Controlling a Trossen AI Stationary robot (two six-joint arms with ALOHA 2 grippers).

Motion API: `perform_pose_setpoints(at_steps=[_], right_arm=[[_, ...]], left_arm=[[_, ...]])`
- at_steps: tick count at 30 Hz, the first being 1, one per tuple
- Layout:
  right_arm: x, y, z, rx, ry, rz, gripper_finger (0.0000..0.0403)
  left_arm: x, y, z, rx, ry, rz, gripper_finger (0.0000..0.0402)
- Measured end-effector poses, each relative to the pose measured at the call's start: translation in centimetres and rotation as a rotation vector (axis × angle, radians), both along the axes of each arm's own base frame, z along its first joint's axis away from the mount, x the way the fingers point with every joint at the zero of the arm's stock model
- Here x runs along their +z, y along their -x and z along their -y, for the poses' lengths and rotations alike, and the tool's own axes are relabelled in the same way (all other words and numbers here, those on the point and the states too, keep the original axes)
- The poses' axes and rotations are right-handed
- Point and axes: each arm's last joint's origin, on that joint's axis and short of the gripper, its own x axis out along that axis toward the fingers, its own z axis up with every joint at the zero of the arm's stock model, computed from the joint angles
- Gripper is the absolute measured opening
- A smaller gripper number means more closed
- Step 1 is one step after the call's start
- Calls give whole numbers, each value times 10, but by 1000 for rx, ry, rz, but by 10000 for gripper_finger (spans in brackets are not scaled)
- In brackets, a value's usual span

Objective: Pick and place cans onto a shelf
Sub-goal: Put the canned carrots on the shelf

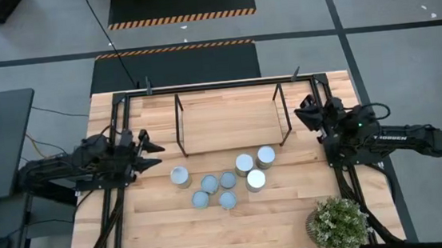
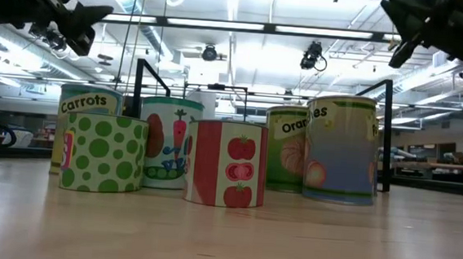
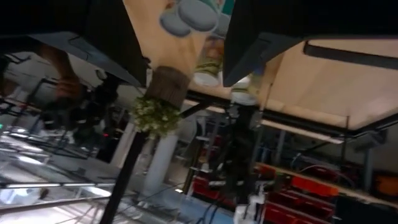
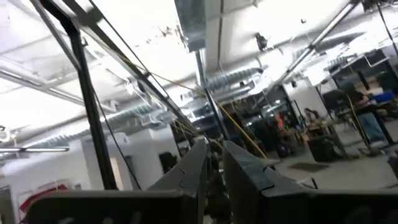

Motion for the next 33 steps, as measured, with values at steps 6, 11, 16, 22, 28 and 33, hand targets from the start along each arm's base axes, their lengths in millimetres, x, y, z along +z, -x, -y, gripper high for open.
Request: perform_pose_setpoints(at_steps=[6, 11, 16, 22, 28, 33], right_arm=[[35, -5, -1, 35, 111, -50, 59], [53, -16, 3, -37, 215, -193, 59], [51, -23, 8, -130, 207, -231, 62], [49, -27, 10, -178, 286, -253, 96], [48, -27, 9, -198, 346, -268, 157], [46, -29, 6, -162, 368, -290, 202]], left_arm=[[-1, -11, -2, 15, 14, -38, 224], [14, -19, -3, 24, -57, -113, 216], [34, -23, -4, 57, -125, -289, 216], [56, -21, -4, 96, -147, -494, 215], [79, -24, 5, 130, -173, -572, 215], [81, -38, 17, 169, -197, -679, 215]])
